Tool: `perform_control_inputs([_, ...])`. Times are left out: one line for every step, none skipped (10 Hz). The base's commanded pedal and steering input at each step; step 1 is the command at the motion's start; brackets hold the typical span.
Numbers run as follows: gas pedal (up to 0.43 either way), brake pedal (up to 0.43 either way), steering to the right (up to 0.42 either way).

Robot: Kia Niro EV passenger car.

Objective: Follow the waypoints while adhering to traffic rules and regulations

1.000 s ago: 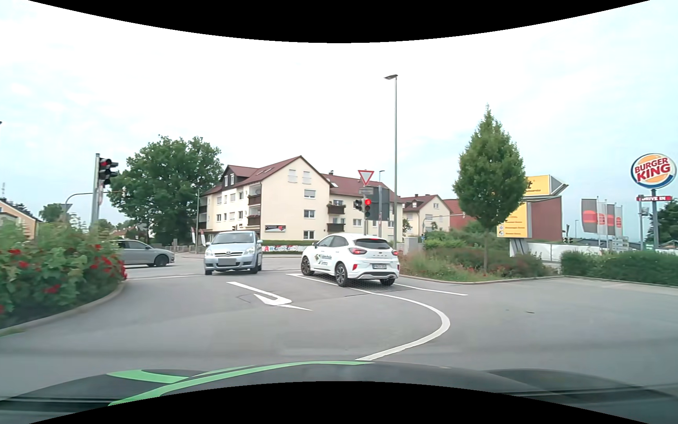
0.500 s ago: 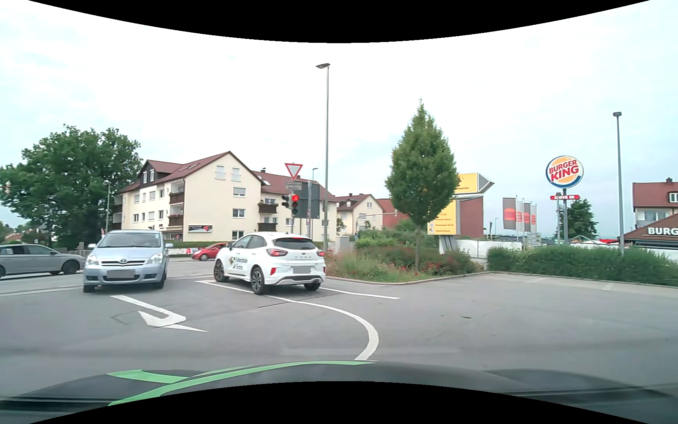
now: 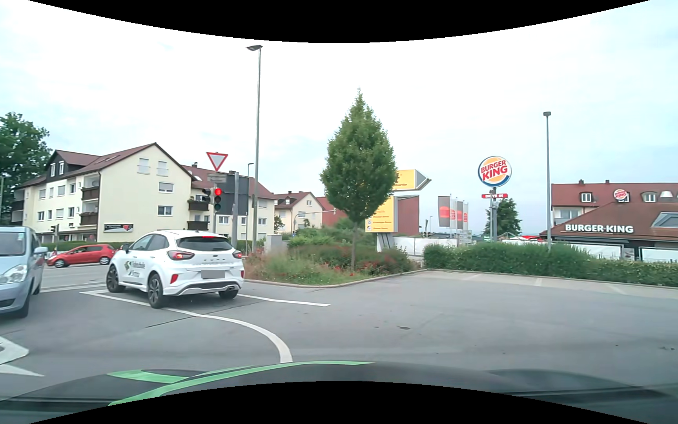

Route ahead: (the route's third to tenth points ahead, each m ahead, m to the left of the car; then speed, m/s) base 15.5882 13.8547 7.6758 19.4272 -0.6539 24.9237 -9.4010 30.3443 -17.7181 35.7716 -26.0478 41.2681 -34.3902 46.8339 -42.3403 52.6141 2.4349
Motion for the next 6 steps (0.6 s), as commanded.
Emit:
perform_control_inputs([0.0, 0.201, 0.455])
perform_control_inputs([0.0, 0.226, 0.408])
perform_control_inputs([0.0, 0.226, 0.364])
perform_control_inputs([0.0, 0.226, 0.319])
perform_control_inputs([0.0, 0.226, 0.288])
perform_control_inputs([0.0, 0.232, 0.247])
